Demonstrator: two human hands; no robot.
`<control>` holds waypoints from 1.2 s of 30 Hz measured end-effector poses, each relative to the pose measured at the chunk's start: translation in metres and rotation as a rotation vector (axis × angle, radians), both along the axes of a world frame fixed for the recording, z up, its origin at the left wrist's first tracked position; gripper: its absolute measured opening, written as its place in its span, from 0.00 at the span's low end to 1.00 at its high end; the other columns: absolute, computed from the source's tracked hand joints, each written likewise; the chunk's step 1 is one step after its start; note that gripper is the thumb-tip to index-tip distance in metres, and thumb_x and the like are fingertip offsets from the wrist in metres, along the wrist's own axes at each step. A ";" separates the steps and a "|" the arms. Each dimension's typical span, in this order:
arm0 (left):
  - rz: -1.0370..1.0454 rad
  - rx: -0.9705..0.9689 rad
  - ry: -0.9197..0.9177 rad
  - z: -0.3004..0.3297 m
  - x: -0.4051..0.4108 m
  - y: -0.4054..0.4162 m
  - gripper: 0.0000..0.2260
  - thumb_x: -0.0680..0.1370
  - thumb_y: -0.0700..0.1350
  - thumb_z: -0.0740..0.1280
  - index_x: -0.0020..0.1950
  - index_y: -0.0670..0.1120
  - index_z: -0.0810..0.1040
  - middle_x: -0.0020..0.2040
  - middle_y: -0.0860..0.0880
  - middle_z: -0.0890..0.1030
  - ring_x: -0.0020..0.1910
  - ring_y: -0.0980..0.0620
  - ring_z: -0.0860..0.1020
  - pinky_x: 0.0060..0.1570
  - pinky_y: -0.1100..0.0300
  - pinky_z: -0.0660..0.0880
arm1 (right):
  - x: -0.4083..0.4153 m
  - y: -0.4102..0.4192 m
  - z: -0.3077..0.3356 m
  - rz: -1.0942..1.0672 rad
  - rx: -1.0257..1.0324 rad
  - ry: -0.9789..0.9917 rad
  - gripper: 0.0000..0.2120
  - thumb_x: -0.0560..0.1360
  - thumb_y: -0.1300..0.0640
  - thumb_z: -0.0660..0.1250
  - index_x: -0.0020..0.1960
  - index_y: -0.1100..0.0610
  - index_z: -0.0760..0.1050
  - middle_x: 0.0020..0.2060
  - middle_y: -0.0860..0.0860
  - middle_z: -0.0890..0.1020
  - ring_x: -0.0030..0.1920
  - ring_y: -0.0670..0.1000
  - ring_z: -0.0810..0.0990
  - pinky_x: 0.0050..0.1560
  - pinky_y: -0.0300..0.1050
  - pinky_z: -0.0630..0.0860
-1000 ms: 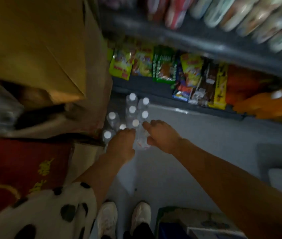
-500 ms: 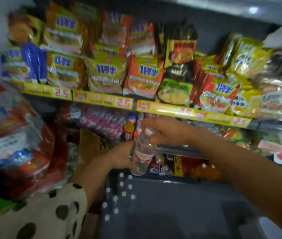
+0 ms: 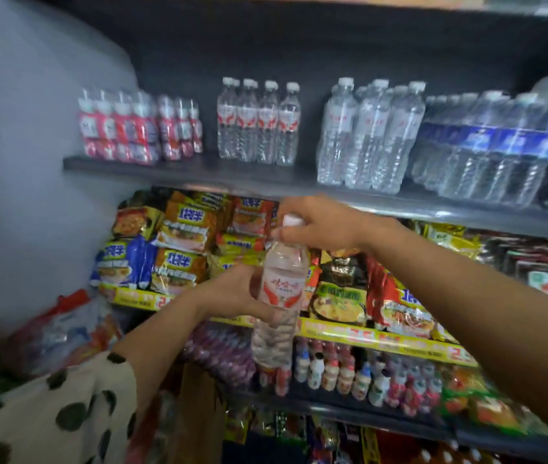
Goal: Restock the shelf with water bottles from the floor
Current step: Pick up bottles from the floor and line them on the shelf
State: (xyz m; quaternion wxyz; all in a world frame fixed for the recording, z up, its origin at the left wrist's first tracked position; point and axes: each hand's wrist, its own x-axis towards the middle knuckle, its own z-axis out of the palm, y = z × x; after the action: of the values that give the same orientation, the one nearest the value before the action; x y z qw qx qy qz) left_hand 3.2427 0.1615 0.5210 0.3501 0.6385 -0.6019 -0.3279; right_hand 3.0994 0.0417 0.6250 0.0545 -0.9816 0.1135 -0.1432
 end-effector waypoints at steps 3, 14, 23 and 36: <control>-0.007 -0.032 -0.019 0.031 0.018 0.003 0.16 0.68 0.34 0.76 0.51 0.47 0.80 0.46 0.54 0.85 0.46 0.59 0.82 0.45 0.68 0.77 | 0.022 0.003 0.031 -0.056 -0.073 -0.027 0.15 0.76 0.43 0.64 0.40 0.54 0.71 0.35 0.48 0.75 0.40 0.51 0.74 0.39 0.47 0.69; 0.146 -0.310 -0.196 0.160 0.105 -0.005 0.18 0.68 0.44 0.78 0.55 0.52 0.78 0.51 0.57 0.83 0.50 0.62 0.81 0.48 0.69 0.73 | 0.116 0.008 0.164 -0.162 -0.331 -0.292 0.13 0.74 0.45 0.63 0.39 0.54 0.72 0.39 0.52 0.77 0.42 0.57 0.76 0.42 0.49 0.72; 0.334 -0.376 -0.249 0.184 0.177 -0.067 0.13 0.69 0.43 0.77 0.49 0.51 0.77 0.45 0.55 0.81 0.44 0.60 0.78 0.44 0.67 0.73 | 0.204 -0.056 0.207 -0.155 -0.343 -0.406 0.12 0.75 0.47 0.62 0.44 0.56 0.72 0.42 0.53 0.78 0.42 0.57 0.77 0.41 0.48 0.72; 0.517 -0.299 -0.297 0.158 0.309 -0.225 0.13 0.72 0.38 0.74 0.56 0.42 0.79 0.52 0.46 0.83 0.53 0.47 0.80 0.60 0.49 0.75 | 0.362 -0.224 0.195 -0.139 -0.258 -0.308 0.11 0.76 0.46 0.63 0.45 0.55 0.75 0.42 0.52 0.77 0.42 0.53 0.76 0.41 0.44 0.69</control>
State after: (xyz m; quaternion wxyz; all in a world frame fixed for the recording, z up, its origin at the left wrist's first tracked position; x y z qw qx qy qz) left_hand 3.5520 -0.0640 0.6786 0.4199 0.7524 -0.5059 -0.0397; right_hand 3.4619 -0.1826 0.8196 -0.0649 -0.9368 0.1522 -0.3083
